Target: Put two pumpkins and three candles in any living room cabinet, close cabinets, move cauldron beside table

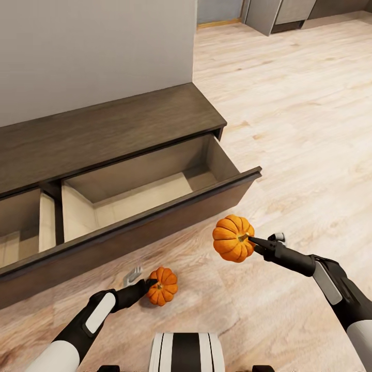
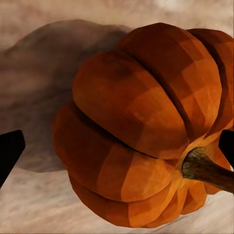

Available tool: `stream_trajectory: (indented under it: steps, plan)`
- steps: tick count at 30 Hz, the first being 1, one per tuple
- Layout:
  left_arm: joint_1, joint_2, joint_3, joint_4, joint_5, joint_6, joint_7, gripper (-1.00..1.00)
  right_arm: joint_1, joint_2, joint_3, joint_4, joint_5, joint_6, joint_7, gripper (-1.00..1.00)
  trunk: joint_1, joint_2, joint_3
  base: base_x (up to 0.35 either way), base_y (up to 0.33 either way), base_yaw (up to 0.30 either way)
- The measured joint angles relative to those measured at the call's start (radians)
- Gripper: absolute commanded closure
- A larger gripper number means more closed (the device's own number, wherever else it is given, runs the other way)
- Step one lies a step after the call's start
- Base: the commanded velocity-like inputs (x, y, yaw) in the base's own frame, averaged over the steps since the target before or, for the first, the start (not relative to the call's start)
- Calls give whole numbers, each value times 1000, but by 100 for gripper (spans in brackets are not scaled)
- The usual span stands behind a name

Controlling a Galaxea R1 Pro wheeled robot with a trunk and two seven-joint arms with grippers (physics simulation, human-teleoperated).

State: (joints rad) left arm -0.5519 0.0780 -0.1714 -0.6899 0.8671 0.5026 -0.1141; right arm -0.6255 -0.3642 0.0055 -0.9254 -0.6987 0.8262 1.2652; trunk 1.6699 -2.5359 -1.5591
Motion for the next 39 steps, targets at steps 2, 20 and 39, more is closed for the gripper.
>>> stream_trajectory:
  steps: [2, 20, 39]
  plan:
    - [0, 1, -1, 0, -1, 0, -22, -100, 0, 1, -1, 1, -4, 1, 0, 100, 0, 0, 0, 0, 0, 0]
    - [0, 10, -2, 2, -8, -3, -143, -100, 0, 3, 0, 2, -6, -1, 1, 100, 3, -2, -27, 0, 0, 0]
    - [0, 10, -2, 3, -3, -3, -143, -100, 0, 6, 0, 1, -3, -2, 0, 100, 6, -3, -50, 0, 0, 0]
